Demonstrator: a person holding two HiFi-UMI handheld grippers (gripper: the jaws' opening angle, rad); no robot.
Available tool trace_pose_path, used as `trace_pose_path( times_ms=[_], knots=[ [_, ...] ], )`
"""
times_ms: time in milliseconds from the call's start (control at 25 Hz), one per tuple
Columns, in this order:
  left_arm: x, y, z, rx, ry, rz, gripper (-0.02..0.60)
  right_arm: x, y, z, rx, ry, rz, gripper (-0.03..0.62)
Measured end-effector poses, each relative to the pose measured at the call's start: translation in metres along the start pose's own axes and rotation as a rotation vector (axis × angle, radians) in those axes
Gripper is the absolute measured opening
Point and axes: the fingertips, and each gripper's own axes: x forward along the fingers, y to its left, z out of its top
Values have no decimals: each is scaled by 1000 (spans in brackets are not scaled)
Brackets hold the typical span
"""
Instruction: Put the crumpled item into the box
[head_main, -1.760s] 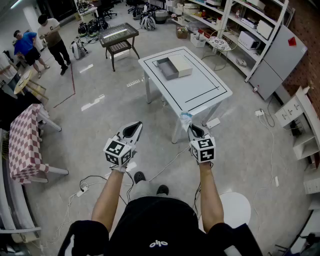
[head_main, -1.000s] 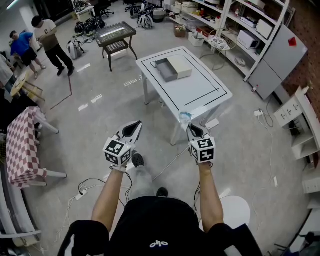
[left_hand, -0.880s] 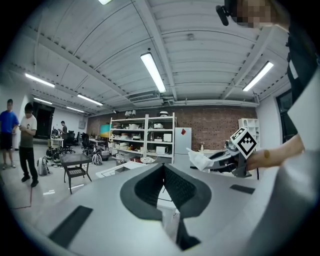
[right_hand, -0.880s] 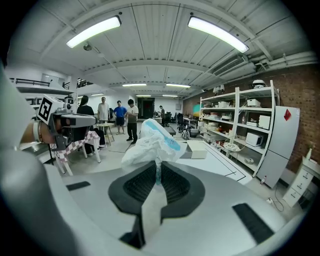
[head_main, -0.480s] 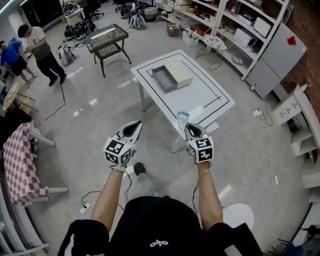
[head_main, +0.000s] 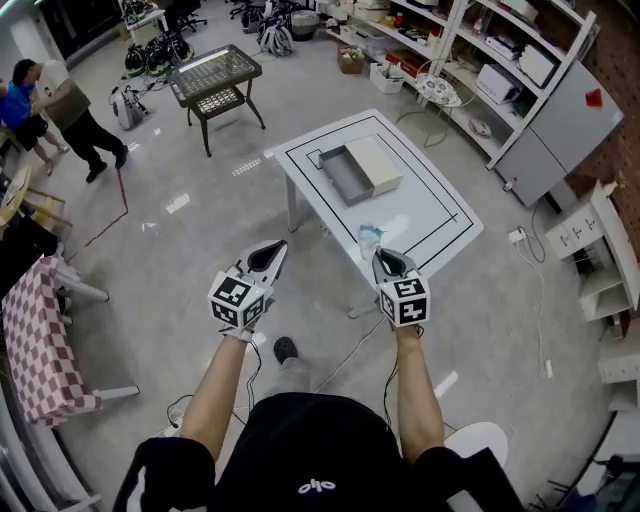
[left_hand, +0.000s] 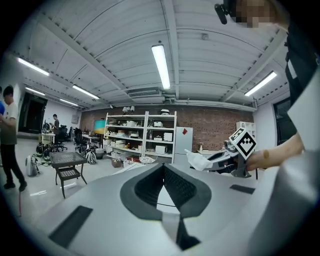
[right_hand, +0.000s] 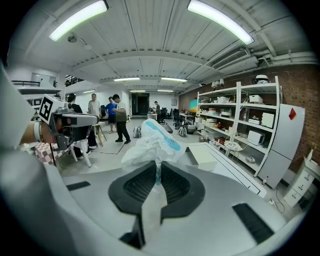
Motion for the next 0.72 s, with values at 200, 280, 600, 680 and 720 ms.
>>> trace_pose_path(
  times_ms=[200, 280, 600, 680, 720],
  knots=[
    [-2, 49, 1, -7, 0, 4, 8, 40, 15, 17, -1, 13, -2, 41],
    [-2, 65, 1, -11, -1, 2, 7, 52, 20, 21, -1, 21, -5, 41],
    [-13, 107, -2, -25, -17, -11, 8, 77, 44, 21, -5, 53, -19, 41],
    [-15, 112, -2, -30, -24, -6, 8, 80, 45, 21, -9, 61, -19, 41],
    [-16, 114, -2, -33, -27, -2, 8, 80, 45, 21, -10, 64, -20, 41]
  ],
)
